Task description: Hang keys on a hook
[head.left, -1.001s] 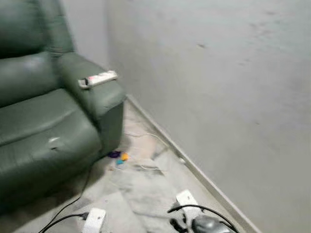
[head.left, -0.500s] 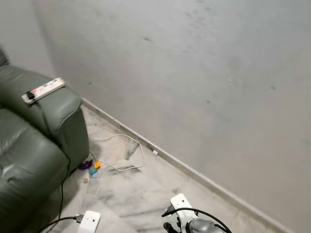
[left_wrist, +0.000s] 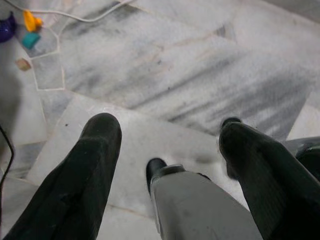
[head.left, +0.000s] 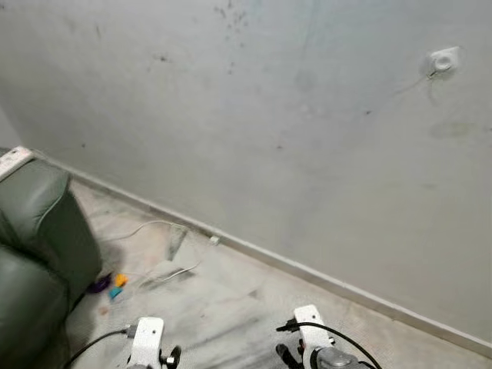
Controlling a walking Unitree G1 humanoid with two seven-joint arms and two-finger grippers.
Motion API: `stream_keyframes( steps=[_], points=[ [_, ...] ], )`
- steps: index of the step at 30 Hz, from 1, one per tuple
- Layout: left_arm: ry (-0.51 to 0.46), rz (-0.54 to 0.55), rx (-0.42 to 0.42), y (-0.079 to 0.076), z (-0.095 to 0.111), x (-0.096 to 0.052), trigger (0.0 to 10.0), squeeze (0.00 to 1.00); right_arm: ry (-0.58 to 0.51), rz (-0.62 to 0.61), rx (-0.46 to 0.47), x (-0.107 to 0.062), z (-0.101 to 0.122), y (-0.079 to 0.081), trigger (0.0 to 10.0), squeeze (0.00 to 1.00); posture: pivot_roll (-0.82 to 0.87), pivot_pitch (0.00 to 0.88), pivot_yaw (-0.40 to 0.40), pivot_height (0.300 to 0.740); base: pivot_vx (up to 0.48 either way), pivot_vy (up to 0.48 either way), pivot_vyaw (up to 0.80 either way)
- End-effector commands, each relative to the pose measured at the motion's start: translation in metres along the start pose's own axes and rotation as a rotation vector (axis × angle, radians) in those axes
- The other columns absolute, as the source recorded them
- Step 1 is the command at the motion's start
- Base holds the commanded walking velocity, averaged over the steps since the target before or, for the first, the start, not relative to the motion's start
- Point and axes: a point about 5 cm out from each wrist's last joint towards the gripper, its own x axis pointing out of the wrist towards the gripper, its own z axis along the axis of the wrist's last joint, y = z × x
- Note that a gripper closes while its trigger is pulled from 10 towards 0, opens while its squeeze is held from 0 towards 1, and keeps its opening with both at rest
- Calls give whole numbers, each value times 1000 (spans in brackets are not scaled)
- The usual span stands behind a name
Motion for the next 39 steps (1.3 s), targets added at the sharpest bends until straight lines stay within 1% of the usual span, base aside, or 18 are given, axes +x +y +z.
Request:
stream_keyframes(
  steps=[1,2,5,8,10,11,14,19,22,28,29,30,31,32,36,37,39],
  points=[
    [-133,-16,-18,-9,58,12,10000,0,-42,-16,33,-1,11,-11,10000,0,56,78,-53,740,0,0,-788],
    [-191,-23,-16,-14,90,16,10000,0,-68,-17,46,-1,19,-11,10000,0,54,77,-52,740,0,0,-788],
    [-184,-26,2,-16,92,17,10000,0,-86,-18,40,0,25,-9,10000,0,50,76,-52,740,0,0,-788],
    [-180,-45,20,-21,92,17,10000,0,-137,-25,68,1,41,-5,10000,0,48,76,-52,740,0,0,-788],
    [-182,-55,16,-23,92,17,10000,0,-145,-24,78,2,44,-3,10000,0,46,75,-51,740,0,0,-788],
    [-179,-70,11,-27,91,17,10000,0,-157,-16,83,2,48,1,10000,0,46,73,-51,740,0,0,-788],
    [-163,-79,14,-32,88,18,10000,0,-158,-6,73,3,50,6,10000,0,48,71,-53,740,0,0,-788],
    [-91,-101,48,-39,72,18,10000,0,-148,-28,37,3,48,2,10000,0,50,71,-56,740,0,0,-786],
    [-71,-128,54,-42,63,17,10000,0,-145,-47,50,2,46,-4,10000,0,51,71,-56,740,0,0,-788],
    [-50,-152,63,-43,54,16,10000,0,-148,-83,35,0,44,-11,10000,0,52,70,-57,740,0,0,-788],
    [-73,-130,66,-41,56,16,10000,0,-161,-96,34,0,47,-13,10000,0,51,69,-58,740,0,0,-788],
    [-73,-130,66,-41,56,16,10000,0,-161,-96,34,0,47,-13,10000,0,51,69,-58,740,0,0,-788],
    [-96,-108,42,-38,59,16,10000,0,-167,-100,28,-1,50,-14,10000,0,52,67,-61,740,0,0,-788],
    [-93,-109,43,-38,59,16,10000,0,-165,-99,21,-1,49,-14,10000,0,53,66,-62,740,0,0,-800],
    [-63,-109,80,-38,56,16,10000,0,-147,-95,-19,-1,46,-15,10000,0,55,63,-63,740,0,0,-747],
    [-44,-103,104,-36,52,16,10000,0,-131,-94,-48,-1,41,-16,10000,0,55,62,-64,740,0,0,0],
    [-37,-100,109,-35,50,16,10000,0,-125,-94,-52,-1,39,-16,10000,0,55,62,-64,740,0,0,0]
  ],
)
